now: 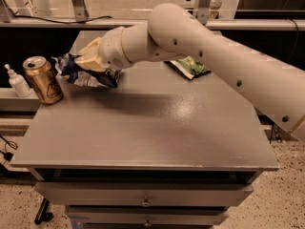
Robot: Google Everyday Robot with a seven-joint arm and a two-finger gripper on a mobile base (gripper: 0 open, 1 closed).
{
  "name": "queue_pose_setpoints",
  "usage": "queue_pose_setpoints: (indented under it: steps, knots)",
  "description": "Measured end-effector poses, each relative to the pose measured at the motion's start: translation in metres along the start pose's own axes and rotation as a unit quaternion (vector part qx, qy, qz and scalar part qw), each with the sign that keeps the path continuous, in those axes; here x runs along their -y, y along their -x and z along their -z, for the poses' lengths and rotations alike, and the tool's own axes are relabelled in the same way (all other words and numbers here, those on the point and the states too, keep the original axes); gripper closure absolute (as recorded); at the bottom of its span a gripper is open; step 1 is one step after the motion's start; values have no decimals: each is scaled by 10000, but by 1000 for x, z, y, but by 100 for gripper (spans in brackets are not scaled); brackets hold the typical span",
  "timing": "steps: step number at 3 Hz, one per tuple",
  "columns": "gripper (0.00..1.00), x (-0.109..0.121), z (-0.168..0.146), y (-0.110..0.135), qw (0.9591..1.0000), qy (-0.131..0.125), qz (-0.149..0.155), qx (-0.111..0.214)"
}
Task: Move blue chip bag near orange can
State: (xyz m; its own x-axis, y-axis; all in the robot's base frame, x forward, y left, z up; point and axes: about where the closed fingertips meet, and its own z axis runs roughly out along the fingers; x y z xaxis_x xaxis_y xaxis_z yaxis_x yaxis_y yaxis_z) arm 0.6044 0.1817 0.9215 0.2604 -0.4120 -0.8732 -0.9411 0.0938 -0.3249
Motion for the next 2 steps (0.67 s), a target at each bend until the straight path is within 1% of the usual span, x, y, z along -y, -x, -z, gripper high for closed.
queue_pose_setpoints:
  steps: [1, 2]
  knots:
    - [82, -11, -9, 1, 9999, 133, -45, 27]
    - [61, -17, -13, -1, 9998, 203, -79, 20]
